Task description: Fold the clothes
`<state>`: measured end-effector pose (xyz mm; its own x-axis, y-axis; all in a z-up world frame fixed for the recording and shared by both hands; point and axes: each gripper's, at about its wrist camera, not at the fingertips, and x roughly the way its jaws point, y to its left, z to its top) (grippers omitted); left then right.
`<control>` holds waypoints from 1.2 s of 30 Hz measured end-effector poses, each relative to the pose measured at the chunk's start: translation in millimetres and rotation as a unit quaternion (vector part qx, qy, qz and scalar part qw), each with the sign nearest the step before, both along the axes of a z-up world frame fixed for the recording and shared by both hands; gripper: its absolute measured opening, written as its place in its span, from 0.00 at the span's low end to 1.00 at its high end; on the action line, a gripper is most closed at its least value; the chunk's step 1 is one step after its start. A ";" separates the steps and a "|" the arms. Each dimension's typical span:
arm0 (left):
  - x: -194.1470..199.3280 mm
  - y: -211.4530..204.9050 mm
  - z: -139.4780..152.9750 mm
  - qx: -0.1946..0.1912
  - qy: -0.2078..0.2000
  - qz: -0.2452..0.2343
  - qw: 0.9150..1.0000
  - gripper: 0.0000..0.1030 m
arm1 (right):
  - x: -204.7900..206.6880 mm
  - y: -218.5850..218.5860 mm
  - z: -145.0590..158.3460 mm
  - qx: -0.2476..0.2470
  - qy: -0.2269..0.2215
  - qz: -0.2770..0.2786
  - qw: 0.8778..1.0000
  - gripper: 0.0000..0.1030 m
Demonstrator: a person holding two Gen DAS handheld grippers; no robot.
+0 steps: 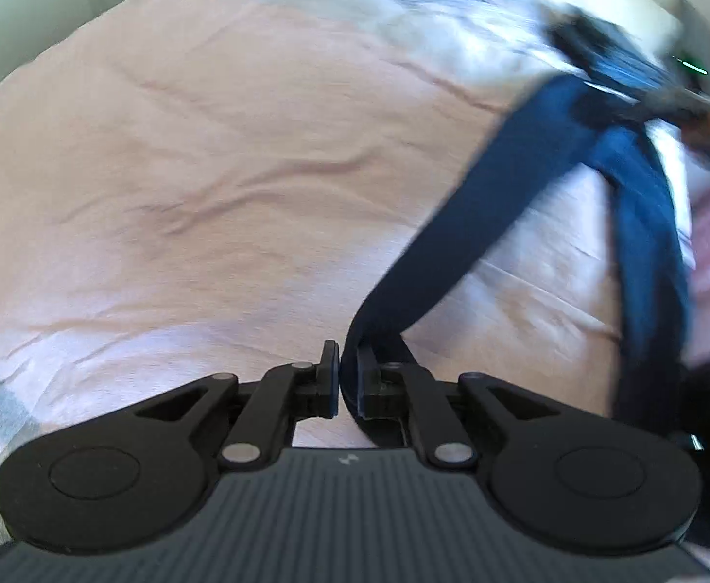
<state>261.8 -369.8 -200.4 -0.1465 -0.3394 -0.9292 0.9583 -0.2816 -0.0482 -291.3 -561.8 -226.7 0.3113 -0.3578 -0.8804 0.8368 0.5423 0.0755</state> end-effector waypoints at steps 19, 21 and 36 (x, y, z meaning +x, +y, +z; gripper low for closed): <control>49.5 46.4 -182.4 0.084 0.021 0.254 0.963 0.64 | 32.9 3.5 -27.1 0.023 0.046 0.046 0.998 0.54; 44.5 50.5 -194.1 0.085 0.014 0.271 0.959 0.65 | 42.1 4.8 -31.5 0.027 0.046 0.055 0.997 0.54; 79.7 72.3 -109.1 0.162 0.079 0.251 0.951 0.15 | 51.2 -8.9 -26.4 0.019 0.041 0.047 0.998 0.54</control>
